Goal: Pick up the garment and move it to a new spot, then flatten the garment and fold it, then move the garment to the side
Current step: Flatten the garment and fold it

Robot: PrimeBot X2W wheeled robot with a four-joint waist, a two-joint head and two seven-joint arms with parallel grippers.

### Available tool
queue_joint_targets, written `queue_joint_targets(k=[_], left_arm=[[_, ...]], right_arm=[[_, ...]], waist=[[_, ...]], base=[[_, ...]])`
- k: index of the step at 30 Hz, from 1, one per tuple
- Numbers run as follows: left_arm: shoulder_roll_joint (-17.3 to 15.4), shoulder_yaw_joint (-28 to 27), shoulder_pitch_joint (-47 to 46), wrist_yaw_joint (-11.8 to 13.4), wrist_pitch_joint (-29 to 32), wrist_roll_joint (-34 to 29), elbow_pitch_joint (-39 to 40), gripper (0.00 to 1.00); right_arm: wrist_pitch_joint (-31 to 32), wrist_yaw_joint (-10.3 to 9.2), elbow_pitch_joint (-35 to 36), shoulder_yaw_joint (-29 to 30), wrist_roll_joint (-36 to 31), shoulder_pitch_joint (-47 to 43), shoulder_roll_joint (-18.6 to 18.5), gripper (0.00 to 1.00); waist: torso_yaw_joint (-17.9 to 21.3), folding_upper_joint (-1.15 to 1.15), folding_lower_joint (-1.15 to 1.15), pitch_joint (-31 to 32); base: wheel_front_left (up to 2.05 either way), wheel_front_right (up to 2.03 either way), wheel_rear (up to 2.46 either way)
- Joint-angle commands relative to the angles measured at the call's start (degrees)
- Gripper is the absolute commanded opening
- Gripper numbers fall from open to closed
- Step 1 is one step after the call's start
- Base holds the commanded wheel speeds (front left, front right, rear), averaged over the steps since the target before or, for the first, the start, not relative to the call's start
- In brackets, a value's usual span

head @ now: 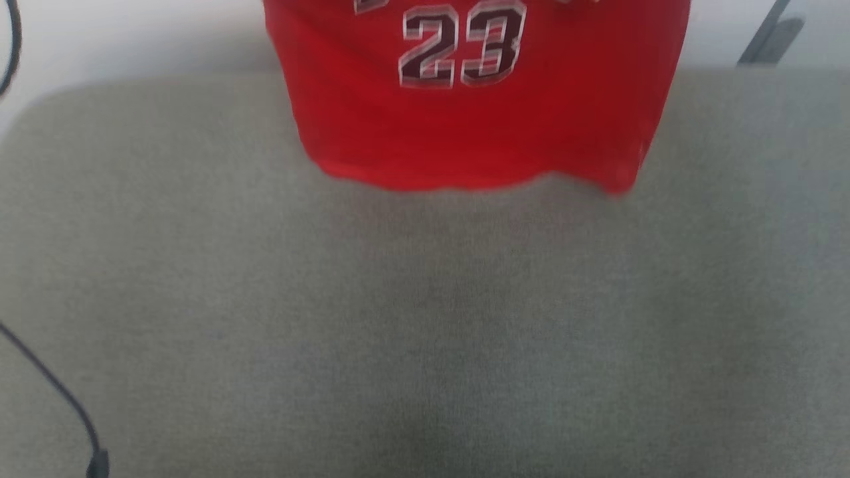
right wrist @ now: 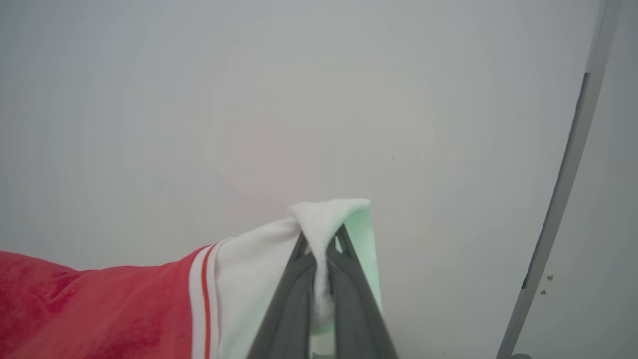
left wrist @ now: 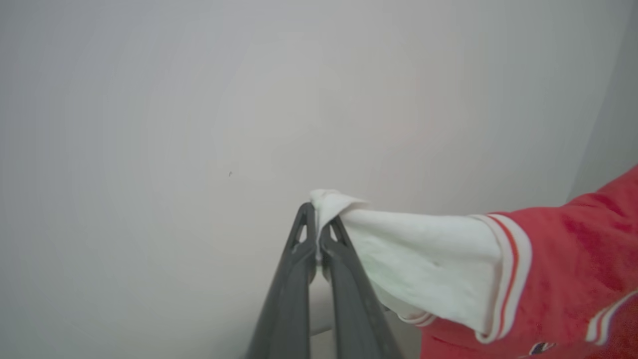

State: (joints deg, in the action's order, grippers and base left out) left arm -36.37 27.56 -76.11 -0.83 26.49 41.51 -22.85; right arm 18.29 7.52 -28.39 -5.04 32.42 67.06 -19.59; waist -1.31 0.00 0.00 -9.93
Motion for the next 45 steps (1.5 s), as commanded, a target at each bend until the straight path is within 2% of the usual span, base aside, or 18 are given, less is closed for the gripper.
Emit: queue_joint_targets(k=[1, 7, 8, 12, 15, 17, 21, 27, 31, 34, 39, 43, 45], left_arm=[[0.7, 0.1, -1.9, 0.1, -1.3, -1.2, -1.0, 0.00], [4.0, 0.5, -10.4, 0.6, -8.7, -5.4, -6.1, 0.00], [5.0, 0.3, -13.4, 1.0, -12.6, -6.7, -7.8, 0.00], [6.5, 0.1, -18.1, 1.9, -21.2, -9.9, -10.9, 0.00], [7.6, -0.2, -20.1, 2.7, -27.7, -11.7, -13.2, 0.00], [8.3, 0.3, -20.2, 2.2, -30.9, -12.3, -14.8, 0.00], [9.6, 1.3, -17.4, 0.8, -32.3, -11.3, -19.4, 0.00], [11.5, 3.3, -9.7, -1.9, -28.8, -9.0, -24.7, 0.00], [11.7, 4.2, -5.3, -3.1, -25.7, -7.3, -25.5, 0.00], [11.2, 4.7, -0.4, -3.9, -22.8, -5.7, -24.7, 0.00], [8.4, 5.4, 9.6, -3.9, -16.8, -3.2, -20.0, 0.00], [4.9, 5.6, 19.1, -2.1, -10.9, -0.2, -12.7, 0.00], [2.5, 5.0, 24.4, -0.4, -8.2, 1.2, -7.7, 0.00]], right_arm=[[-2.1, -0.06, -0.5, -0.2, -1.3, 1.6, 0.1, 0.00], [-14.4, -0.06, -3.9, -1.9, -8.5, 8.9, -0.4, 0.00], [-19.7, -0.07, -5.9, -1.8, -11.4, 11.5, -0.4, 0.00], [-30.4, -0.07, -10.3, -1.4, -18.8, 16.4, -0.6, 0.00], [-33.2, -0.08, -11.8, -0.1, -24.2, 18.4, -0.1, 0.00], [-33.5, -0.08, -12.1, -0.7, -27.1, 17.5, 0.7, 0.00], [-33.5, -0.08, -14.5, -3.4, -27.4, 13.8, 0.8, 0.00], [-31.3, -0.08, -22.7, -9.4, -19.3, 8.4, 1.0, 0.00], [-26.9, -0.08, -23.4, -13.6, -11.9, 5.3, 1.2, 0.00], [-21.7, -0.08, -21.1, -18.0, -4.7, 1.3, -1.0, 0.00], [-12.8, -0.08, -13.5, -25.6, 5.6, -6.7, -5.8, 0.00], [-6.5, -0.08, -6.9, -29.0, 12.4, -12.9, -10.6, 0.00], [-4.0, -0.08, -3.7, -30.3, 14.8, -16.1, -12.7, 0.00]], waist=[[0.3, 0.00, 0.00, -4.7], [0.2, 0.00, 0.00, -13.2], [0.0, 0.00, 0.00, -15.5], [-0.6, 0.00, 0.00, -19.1], [-1.4, 0.00, 0.00, -20.9], [-1.9, 0.00, 0.00, -21.4], [-2.8, 0.00, 0.00, -21.0], [-3.7, 0.00, 0.00, -17.6], [-3.8, 0.00, 0.00, -15.1], [-3.8, 0.00, 0.00, -12.5], [-3.5, 0.00, 0.00, -7.7], [-3.0, 0.00, 0.00, -4.4], [-2.8, 0.00, 0.00, -2.8]], base=[[0.00, 0.00, 0.00], [0.00, 0.00, 0.00], [0.00, 0.00, 0.00], [0.00, 0.00, 0.00], [0.00, 0.00, 0.00], [0.00, 0.00, 0.00], [0.00, 0.00, 0.00], [0.00, 0.00, 0.00], [0.00, 0.00, 0.00], [0.00, 0.00, 0.00], [0.00, 0.00, 0.00], [0.00, 0.00, 0.00], [0.00, 0.00, 0.00]])
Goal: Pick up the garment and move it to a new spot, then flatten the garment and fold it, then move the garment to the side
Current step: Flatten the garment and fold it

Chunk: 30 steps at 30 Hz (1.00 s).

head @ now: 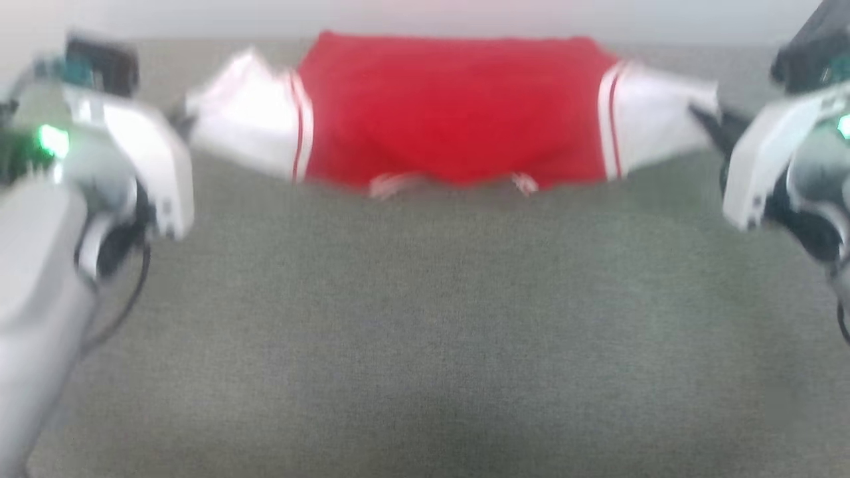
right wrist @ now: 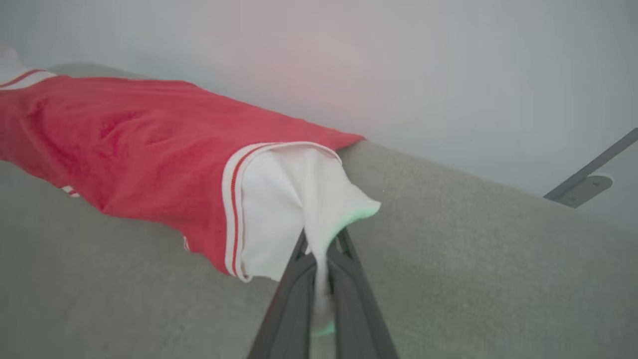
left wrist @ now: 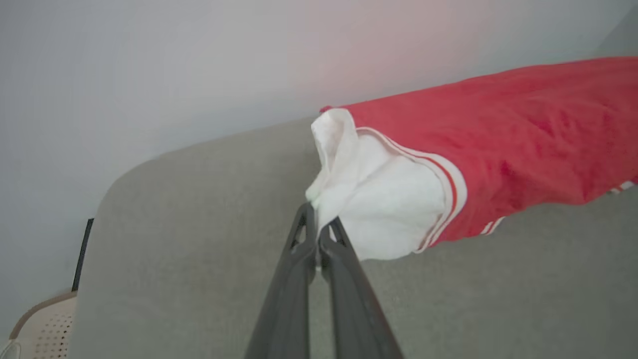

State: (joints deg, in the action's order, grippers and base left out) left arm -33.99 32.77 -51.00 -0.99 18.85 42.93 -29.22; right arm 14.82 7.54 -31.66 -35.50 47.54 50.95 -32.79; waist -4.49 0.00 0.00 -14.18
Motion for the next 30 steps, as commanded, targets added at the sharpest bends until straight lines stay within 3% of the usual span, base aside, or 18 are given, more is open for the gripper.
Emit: queue_joint_targets(k=[1, 4, 10, 17, 24, 30], left_arm=[[-1.3, -0.4, 2.1, 0.9, 0.8, 0.6, 1.7, 0.00], [-4.8, -1.4, 10.7, 4.8, 4.2, 3.0, 11.5, 0.00], [-12.1, -4.4, 27.5, 15.2, 9.1, 7.7, 32.0, 0.00], [-18.4, -7.5, 42.6, 24.6, 10.1, 10.4, 48.1, 0.00], [-21.2, -9.3, 53.9, 30.5, 8.6, 12.0, 56.2, 0.00], [-20.4, -9.8, 58.8, 31.8, 6.7, 13.0, 57.0, 0.00]], right_arm=[[0.6, -0.10, 1.1, -0.4, 0.8, -1.6, -0.7, 0.00], [3.4, -0.10, 5.3, -1.0, 3.6, -6.1, -4.0, 0.00], [8.7, -0.10, 13.3, -1.9, 7.6, -15.5, -9.7, 0.00], [14.4, -0.10, 22.2, -1.4, 11.6, -26.4, -15.7, 0.00], [20.8, -0.10, 30.9, 1.4, 15.2, -37.9, -21.1, 0.00], [21.9, -0.10, 33.4, 5.2, 14.7, -44.3, -21.3, 0.00]], waist=[[0.5, 0.00, 0.00, 2.2], [0.7, 0.00, 0.00, 4.1], [0.8, 0.00, 0.00, 6.2], [0.8, 0.00, 0.00, 6.9], [0.7, 0.00, 0.00, 6.0], [0.6, 0.00, 0.00, 4.8]], base=[[0.00, 0.00, 0.00], [0.00, 0.00, 0.00], [0.00, 0.00, 0.00], [0.00, 0.00, 0.00], [0.00, 0.00, 0.00], [0.00, 0.00, 0.00]])
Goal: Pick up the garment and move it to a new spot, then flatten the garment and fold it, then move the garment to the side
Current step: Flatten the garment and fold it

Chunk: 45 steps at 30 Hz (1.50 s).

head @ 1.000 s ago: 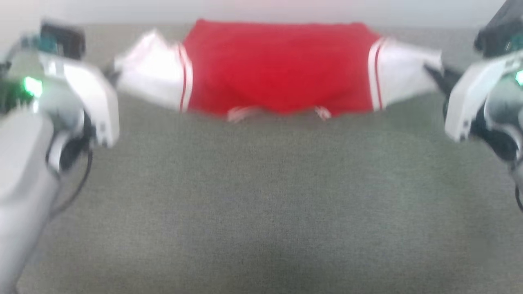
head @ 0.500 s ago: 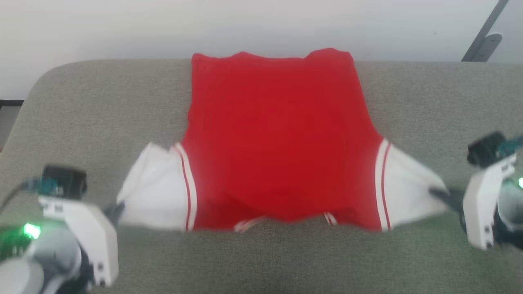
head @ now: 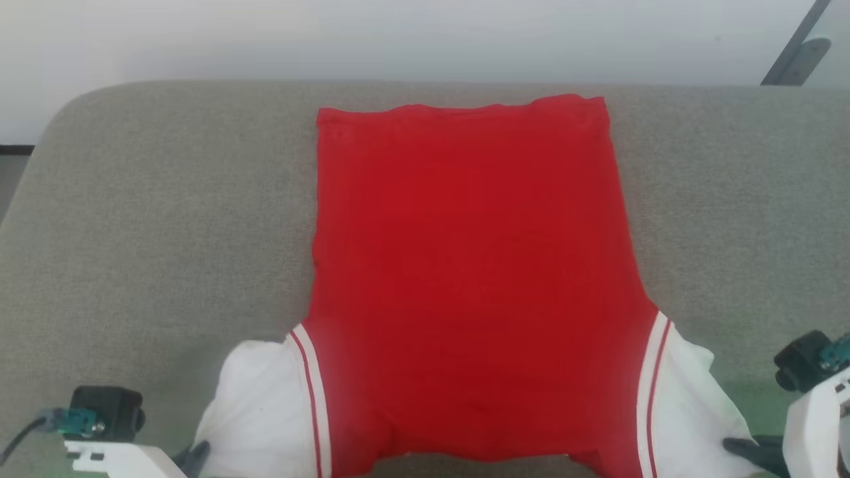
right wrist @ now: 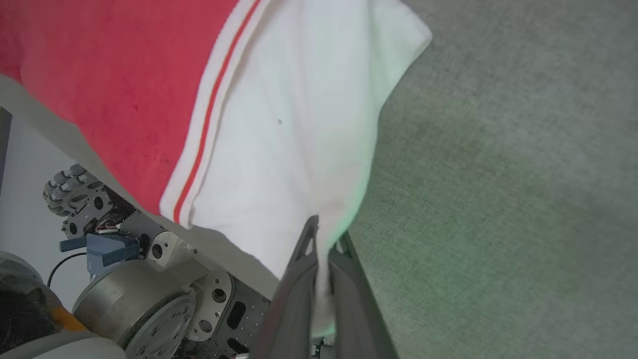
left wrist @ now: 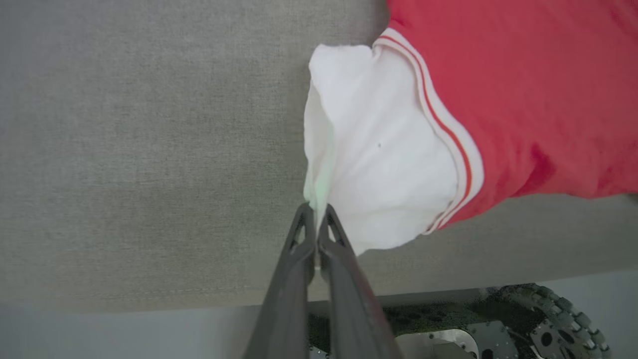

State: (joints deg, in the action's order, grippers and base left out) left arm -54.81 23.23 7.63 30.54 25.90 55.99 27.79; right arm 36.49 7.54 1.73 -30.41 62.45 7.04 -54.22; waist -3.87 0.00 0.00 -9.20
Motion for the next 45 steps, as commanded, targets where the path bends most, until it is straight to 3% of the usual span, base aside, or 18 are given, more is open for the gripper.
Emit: queue_joint_targets(k=[1, 8, 9, 10, 11, 12, 23, 28, 35, 41, 45], left_arm=[[0.8, -0.2, 0.6, 0.1, -0.8, 0.3, -0.2, 0.00], [4.2, 1.3, 0.4, -2.2, -3.2, 0.8, -3.3, 0.00], [4.5, 1.6, 0.0, -2.6, -3.4, 0.6, -3.8, 0.00], [4.9, 1.9, -0.4, -2.8, -3.4, 0.3, -4.4, 0.00], [5.3, 2.1, -0.9, -3.1, -3.5, 0.2, -4.8, 0.00], [5.6, 2.3, -1.3, -3.4, -3.6, 0.0, -5.1, 0.00], [7.6, 3.9, -5.1, -5.6, -5.0, -1.9, -7.2, 0.00], [9.1, 5.3, -8.1, -7.1, -5.2, -3.3, -8.3, 0.00], [11.8, 7.7, -12.9, -9.4, -4.9, -4.9, -10.3, 0.00], [14.8, 10.1, -17.1, -11.8, -4.5, -5.7, -12.4, 0.00], [16.3, 11.2, -19.2, -13.0, -4.4, -6.2, -13.5, 0.00]], right_arm=[[0.3, -0.10, 0.1, 0.6, -0.9, -1.2, 0.6, 0.00], [0.4, -0.09, -2.6, 4.2, -8.5, -3.0, 7.3, 0.00], [0.5, -0.10, -3.0, 4.5, -9.8, -2.7, 8.2, 0.18], [0.7, -0.10, -3.3, 4.9, -10.9, -2.5, 9.2, 0.49], [1.0, -0.10, -3.3, 5.3, -11.7, -2.4, 9.9, 0.91], [1.2, -0.10, -3.1, 5.9, -12.5, -2.1, 10.4, 1.00], [4.2, -0.09, 6.3, 18.2, -16.0, 0.1, 11.3, 1.00], [0.6, -0.10, 6.3, 23.7, -22.7, 9.8, 15.5, 1.00], [-7.5, -0.08, -9.5, 22.1, -32.3, 28.2, 21.9, 1.00], [-7.6, -0.09, -27.4, 19.4, -36.2, 41.6, 23.3, 1.00], [-6.7, -0.10, -35.5, 19.6, -37.9, 47.2, 23.9, 1.00]], waist=[[-0.1, 0.00, 0.00, -0.5], [-0.1, 0.00, 0.00, -2.5], [-0.2, 0.00, 0.00, -2.7], [-0.2, 0.00, 0.00, -2.9], [-0.2, 0.00, 0.00, -3.1], [-0.3, 0.00, 0.00, -3.3], [-1.3, 0.00, 0.00, -5.5], [-3.2, 0.00, 0.00, -7.5], [-6.7, 0.00, 0.00, -10.9], [-10.5, 0.00, 0.00, -14.1], [-12.3, 0.00, 0.00, -15.7]], base=[[0.00, 0.00, 0.00], [0.00, 0.00, 0.00], [0.00, 0.00, 0.00], [0.00, 0.00, 0.00], [0.00, 0.00, 0.00], [0.00, 0.00, 0.00], [0.00, 0.00, 0.00], [0.00, 0.00, 0.00], [0.00, 0.00, 0.00], [0.00, 0.00, 0.00], [0.00, 0.00, 0.00]])
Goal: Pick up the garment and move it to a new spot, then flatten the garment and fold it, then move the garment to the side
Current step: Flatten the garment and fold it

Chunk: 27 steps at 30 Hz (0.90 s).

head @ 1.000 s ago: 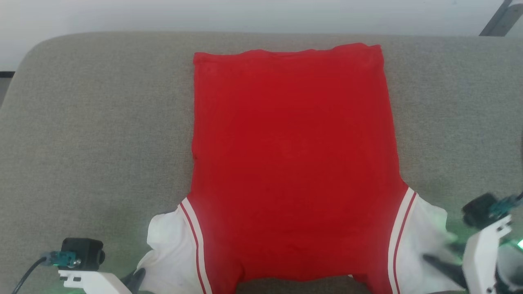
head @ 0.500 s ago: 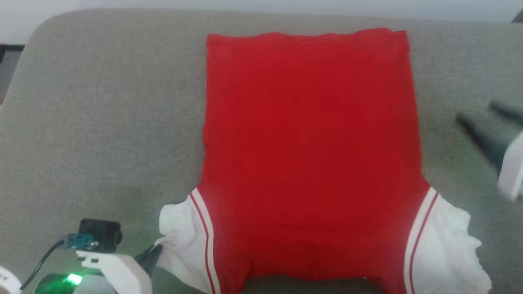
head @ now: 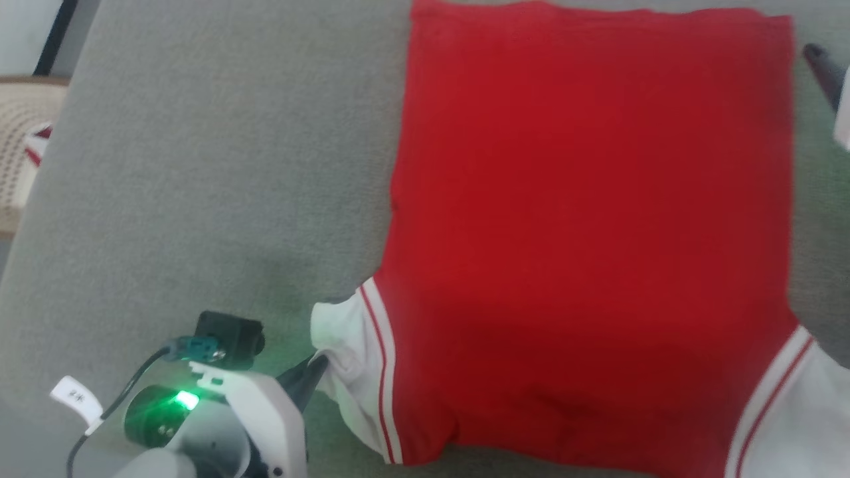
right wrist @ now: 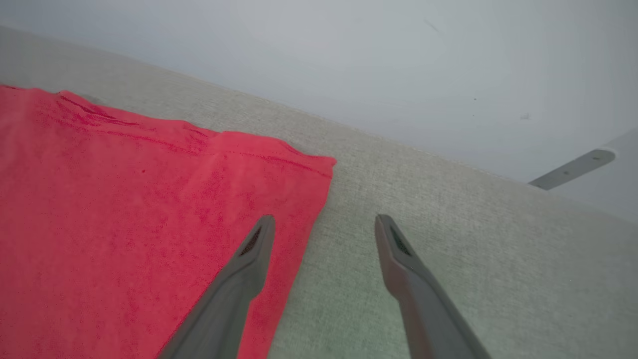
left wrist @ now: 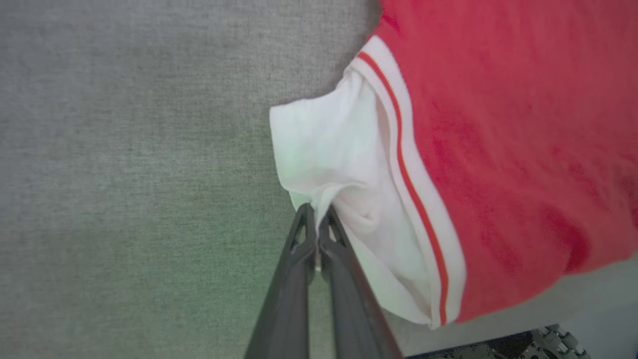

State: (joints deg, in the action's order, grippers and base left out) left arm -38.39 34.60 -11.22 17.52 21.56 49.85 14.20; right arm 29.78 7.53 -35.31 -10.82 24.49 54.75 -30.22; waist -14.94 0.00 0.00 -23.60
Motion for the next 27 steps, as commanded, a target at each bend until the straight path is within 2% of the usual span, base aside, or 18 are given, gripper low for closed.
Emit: queue_joint_targets(k=[1, 7, 12, 13, 14, 15, 21, 27], left_arm=[[0.4, 0.2, -1.1, -0.4, -0.1, -0.2, -0.3, 0.00], [2.9, 1.9, -4.2, -2.3, -0.1, -0.9, -2.4, 0.00], [4.4, 2.7, -5.9, -3.6, -0.5, -1.1, -4.1, 0.00], [4.7, 2.8, -6.2, -3.8, -0.5, -1.0, -4.4, 0.00], [4.9, 2.9, -6.4, -3.9, -0.5, -0.9, -4.8, 0.00], [5.0, 2.9, -6.6, -4.0, -0.6, -0.9, -5.0, 0.00], [4.9, 2.1, -6.2, -4.0, -1.4, -0.2, -6.5, 0.00], [3.5, 0.5, -5.1, -3.2, -2.0, 0.5, -7.0, 0.00]], right_arm=[[0.3, -0.09, -1.1, 0.2, -0.5, 1.2, 0.1, 1.00], [2.8, -0.09, -13.6, 1.6, -3.6, 8.7, 1.1, 1.00], [7.8, -0.08, -23.1, 2.2, -5.5, 10.9, 2.0, 1.00], [9.1, -0.08, -24.6, 2.0, -6.0, 11.0, 2.3, 0.69], [10.0, -0.08, -26.0, 2.1, -6.2, 11.3, 2.6, 0.31], [10.7, -0.08, -26.9, 2.0, -6.6, 11.4, 2.7, 0.00], [11.3, -0.10, -27.3, -0.6, -6.3, 12.3, 2.6, 0.00], [11.3, -0.08, -20.6, -7.3, -1.6, 9.6, 2.7, 0.00]], waist=[[-1.9, 0.00, 0.00, -1.8], [-4.8, 0.00, 0.00, -4.6], [-6.2, 0.00, 0.00, -5.9], [-6.2, 0.00, 0.00, -6.0], [-6.3, 0.00, 0.00, -6.0], [-6.3, 0.00, 0.00, -6.1], [-4.9, 0.00, 0.00, -5.1], [-1.6, 0.00, 0.00, -3.0]], base=[[0.00, 0.00, 0.00], [0.00, 0.00, 0.00], [0.00, 0.00, 0.00], [0.00, 0.00, 0.00], [0.00, 0.00, 0.00], [0.00, 0.00, 0.00], [0.00, 0.00, 0.00], [0.00, 0.00, 0.00]])
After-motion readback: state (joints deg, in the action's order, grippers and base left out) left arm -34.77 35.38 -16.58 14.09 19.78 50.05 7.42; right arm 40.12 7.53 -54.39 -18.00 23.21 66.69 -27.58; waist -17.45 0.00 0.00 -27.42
